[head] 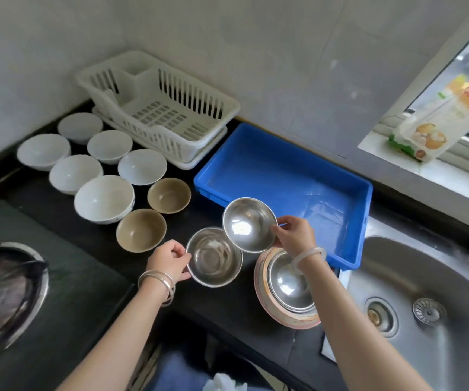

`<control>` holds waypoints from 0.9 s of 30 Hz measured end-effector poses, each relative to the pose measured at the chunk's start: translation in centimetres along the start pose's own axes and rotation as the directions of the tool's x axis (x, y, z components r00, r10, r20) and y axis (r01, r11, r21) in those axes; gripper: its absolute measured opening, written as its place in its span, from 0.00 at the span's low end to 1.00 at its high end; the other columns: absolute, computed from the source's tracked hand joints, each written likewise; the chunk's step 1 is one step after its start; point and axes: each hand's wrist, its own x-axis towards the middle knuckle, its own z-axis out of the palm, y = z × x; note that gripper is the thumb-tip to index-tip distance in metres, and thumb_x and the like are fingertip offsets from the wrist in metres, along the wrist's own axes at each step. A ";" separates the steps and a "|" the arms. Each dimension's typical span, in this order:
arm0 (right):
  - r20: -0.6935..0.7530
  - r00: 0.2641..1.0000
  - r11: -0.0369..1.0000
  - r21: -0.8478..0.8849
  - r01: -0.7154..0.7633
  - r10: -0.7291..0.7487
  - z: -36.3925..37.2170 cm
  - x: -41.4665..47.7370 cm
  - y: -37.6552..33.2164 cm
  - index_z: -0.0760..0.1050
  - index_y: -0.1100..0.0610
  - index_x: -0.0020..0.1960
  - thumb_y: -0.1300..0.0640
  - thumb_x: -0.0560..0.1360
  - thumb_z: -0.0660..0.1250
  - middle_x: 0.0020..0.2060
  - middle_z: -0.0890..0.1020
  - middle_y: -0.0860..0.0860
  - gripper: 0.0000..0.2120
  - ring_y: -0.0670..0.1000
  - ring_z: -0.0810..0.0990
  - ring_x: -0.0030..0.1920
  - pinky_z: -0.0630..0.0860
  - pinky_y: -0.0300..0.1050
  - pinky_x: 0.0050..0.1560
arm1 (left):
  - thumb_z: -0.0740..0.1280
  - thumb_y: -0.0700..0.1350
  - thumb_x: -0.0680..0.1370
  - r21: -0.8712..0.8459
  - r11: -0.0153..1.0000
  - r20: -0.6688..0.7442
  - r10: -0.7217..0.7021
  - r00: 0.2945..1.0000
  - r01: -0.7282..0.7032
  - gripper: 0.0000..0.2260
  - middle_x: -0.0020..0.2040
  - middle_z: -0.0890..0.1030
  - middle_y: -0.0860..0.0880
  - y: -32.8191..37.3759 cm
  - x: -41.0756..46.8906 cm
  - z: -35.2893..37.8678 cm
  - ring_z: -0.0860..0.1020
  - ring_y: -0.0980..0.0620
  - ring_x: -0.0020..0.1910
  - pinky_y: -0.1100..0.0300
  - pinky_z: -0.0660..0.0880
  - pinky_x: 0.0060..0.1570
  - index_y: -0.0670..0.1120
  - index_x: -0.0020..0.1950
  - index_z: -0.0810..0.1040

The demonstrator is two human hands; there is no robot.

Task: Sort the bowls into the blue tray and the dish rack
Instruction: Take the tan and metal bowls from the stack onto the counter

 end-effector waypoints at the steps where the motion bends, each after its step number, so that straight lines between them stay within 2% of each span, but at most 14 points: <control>1: 0.021 1.000 1.000 -0.007 -0.005 0.006 1.2 0.4 -0.3 0.79 0.64 0.48 0.65 0.72 0.66 0.35 0.80 0.55 0.06 0.53 0.81 0.31 0.81 0.40 0.30 | 0.67 0.35 0.74 -0.015 1.000 -0.026 -0.020 0.999 0.020 0.08 0.37 0.78 0.41 -0.8 0.2 -0.6 0.79 0.48 0.39 0.54 0.81 0.36 0.43 0.37 0.72; 2: 0.035 0.999 1.000 -0.028 -0.006 0.007 2.3 0.8 -0.6 0.78 0.63 0.48 0.64 0.72 0.66 0.36 0.80 0.55 0.06 0.53 0.81 0.32 0.81 0.39 0.29 | 0.67 0.35 0.73 -0.027 0.999 -0.047 -0.040 0.998 0.039 0.08 0.36 0.78 0.42 -1.5 0.3 -1.0 0.79 0.48 0.38 0.55 0.81 0.35 0.42 0.36 0.72; 4: 0.053 0.999 0.995 -0.097 0.007 -0.002 4.3 1.4 -1.0 0.78 0.60 0.46 0.62 0.73 0.67 0.35 0.78 0.53 0.03 0.47 0.78 0.28 0.74 0.30 0.23 | 0.67 0.35 0.73 -0.056 0.996 -0.072 -0.073 0.995 0.069 0.09 0.34 0.77 0.42 -2.7 0.8 -1.7 0.78 0.48 0.37 0.52 0.81 0.38 0.42 0.35 0.71; 6: 0.066 0.998 0.988 -0.151 0.010 0.000 6.3 2.0 -1.2 0.76 0.57 0.43 0.60 0.74 0.66 0.36 0.78 0.54 0.02 0.45 0.75 0.27 0.70 0.28 0.19 | 0.67 0.35 0.74 -0.071 0.993 -0.081 -0.098 0.992 0.092 0.09 0.35 0.76 0.42 -3.6 1.3 -2.2 0.78 0.48 0.37 0.50 0.81 0.40 0.43 0.35 0.71; 9: 0.086 0.996 0.981 -0.194 -0.014 0.031 8.7 2.7 -1.0 0.76 0.56 0.42 0.58 0.75 0.64 0.37 0.79 0.54 0.05 0.46 0.76 0.28 0.77 0.37 0.28 | 0.67 0.35 0.74 -0.071 0.990 -0.088 -0.126 0.988 0.120 0.07 0.40 0.79 0.43 -4.3 2.0 -3.0 0.79 0.46 0.40 0.49 0.81 0.43 0.44 0.38 0.73; 12: 0.064 0.996 0.979 -0.199 -0.050 0.064 10.1 3.2 -0.7 0.74 0.54 0.37 0.58 0.75 0.63 0.29 0.77 0.49 0.07 0.43 0.76 0.25 0.80 0.44 0.38 | 0.66 0.35 0.74 -0.064 0.990 -0.093 -0.131 0.987 0.126 0.07 0.41 0.79 0.44 -4.7 2.5 -3.6 0.80 0.45 0.42 0.50 0.81 0.43 0.46 0.40 0.74; 17: 0.064 0.988 0.982 -0.137 -0.130 0.140 11.5 3.7 -0.3 0.76 0.55 0.46 0.60 0.75 0.63 0.29 0.77 0.47 0.04 0.44 0.78 0.27 0.80 0.44 0.40 | 0.65 0.34 0.75 -0.038 0.995 -0.112 -0.101 0.989 0.097 0.07 0.38 0.78 0.50 -5.2 2.9 -4.0 0.79 0.50 0.39 0.60 0.79 0.34 0.47 0.44 0.75; 21: 0.078 0.980 0.981 -0.081 -0.176 0.182 12.4 3.9 -0.2 0.77 0.57 0.49 0.60 0.76 0.64 0.35 0.79 0.51 0.05 0.47 0.80 0.32 0.82 0.49 0.46 | 0.64 0.35 0.75 -0.005 0.997 -0.137 -0.078 0.987 0.078 0.07 0.36 0.78 0.51 -5.3 3.0 -4.2 0.79 0.51 0.38 0.61 0.78 0.35 0.48 0.44 0.75; 25: 0.088 0.973 0.977 -0.003 -0.215 0.214 12.9 4.0 -0.2 0.74 0.56 0.50 0.60 0.76 0.65 0.37 0.78 0.50 0.03 0.46 0.79 0.34 0.82 0.48 0.47 | 0.65 0.37 0.75 0.025 0.997 -0.198 -0.061 0.978 0.068 0.06 0.37 0.79 0.51 -5.3 3.0 -4.1 0.79 0.52 0.35 0.62 0.78 0.33 0.48 0.44 0.76; 27: 0.101 0.966 0.970 0.036 -0.241 0.237 13.0 3.9 -0.2 0.73 0.56 0.52 0.60 0.76 0.65 0.37 0.77 0.49 0.05 0.46 0.79 0.35 0.82 0.47 0.47 | 0.66 0.38 0.75 0.028 0.997 -0.227 -0.070 0.971 0.078 0.04 0.39 0.79 0.50 -5.3 3.0 -4.0 0.79 0.51 0.35 0.61 0.79 0.34 0.47 0.45 0.78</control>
